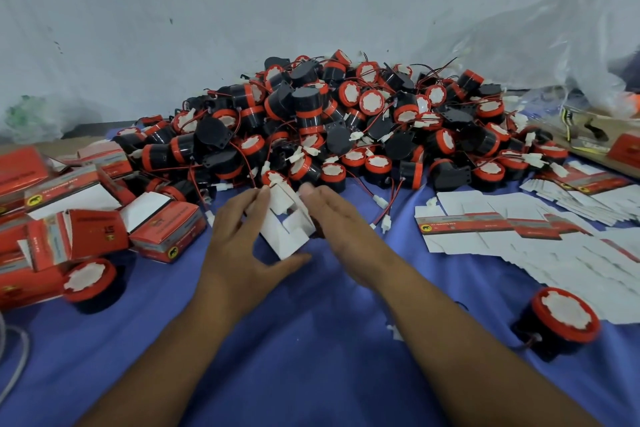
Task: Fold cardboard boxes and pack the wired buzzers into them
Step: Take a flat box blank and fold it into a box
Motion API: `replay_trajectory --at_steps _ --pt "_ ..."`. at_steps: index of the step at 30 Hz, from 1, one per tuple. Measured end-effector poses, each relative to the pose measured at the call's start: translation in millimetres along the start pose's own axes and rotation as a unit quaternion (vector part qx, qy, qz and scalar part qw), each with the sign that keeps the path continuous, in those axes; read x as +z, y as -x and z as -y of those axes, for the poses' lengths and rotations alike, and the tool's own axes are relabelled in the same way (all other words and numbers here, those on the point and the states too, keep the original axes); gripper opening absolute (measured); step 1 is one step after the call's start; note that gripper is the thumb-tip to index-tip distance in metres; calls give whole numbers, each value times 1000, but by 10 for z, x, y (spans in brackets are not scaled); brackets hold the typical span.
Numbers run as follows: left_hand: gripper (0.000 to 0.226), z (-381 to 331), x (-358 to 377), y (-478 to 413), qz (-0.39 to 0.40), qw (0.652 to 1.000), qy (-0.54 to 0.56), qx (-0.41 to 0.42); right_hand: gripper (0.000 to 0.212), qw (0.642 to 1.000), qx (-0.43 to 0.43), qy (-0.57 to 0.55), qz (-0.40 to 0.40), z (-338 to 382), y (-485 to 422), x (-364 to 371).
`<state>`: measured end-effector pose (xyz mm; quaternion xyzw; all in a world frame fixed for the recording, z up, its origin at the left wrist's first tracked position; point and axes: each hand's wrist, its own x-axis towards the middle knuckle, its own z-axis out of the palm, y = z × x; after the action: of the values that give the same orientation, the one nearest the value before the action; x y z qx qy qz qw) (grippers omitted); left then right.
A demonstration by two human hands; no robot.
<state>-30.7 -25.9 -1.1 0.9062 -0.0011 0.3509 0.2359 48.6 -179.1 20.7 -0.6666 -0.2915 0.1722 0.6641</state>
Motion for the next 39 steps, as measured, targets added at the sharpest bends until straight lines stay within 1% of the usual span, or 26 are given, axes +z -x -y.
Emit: replay_trajectory --at_steps 2,4,5,9,14,16,19,21,24,27,31,39 --pt "106 -28 -13 4 21 1000 -9 14 48 1000 -3 -29 -9 -3 -18 12" --pt "110 -54 -24 2 36 999 -3 14 43 999 8 -54 2 -17 -29 -4" --pt "108 -66 -26 4 36 999 -1 12 42 998 12 -59 10 -21 -32 -14" --pt "86 -79 -17 16 12 1000 29 -7 38 998 7 -55 34 8 -10 -8" --pt "76 -77 3 2 -13 995 96 -32 39 999 7 -36 29 12 16 2" --pt "78 -82 16 16 -23 993 109 -37 37 999 9 -19 27 13 13 -5" --pt "82 -88 25 32 -33 993 102 -40 30 995 -39 93 15 14 35 41" --pt "83 -97 24 34 -38 993 100 -47 31 986 -74 152 -2 -8 46 80" --pt "82 -107 21 36 -47 994 89 -43 34 981 -95 167 -21 -32 55 112" --pt "78 -140 11 24 -57 995 77 -31 40 979 -93 176 -32 -40 57 125" --pt "74 -162 3 25 -69 995 64 -10 44 980 -84 175 -34 -67 53 143" --pt "77 -168 -25 17 -63 996 62 -9 44 991 -63 119 -27 -50 42 136"
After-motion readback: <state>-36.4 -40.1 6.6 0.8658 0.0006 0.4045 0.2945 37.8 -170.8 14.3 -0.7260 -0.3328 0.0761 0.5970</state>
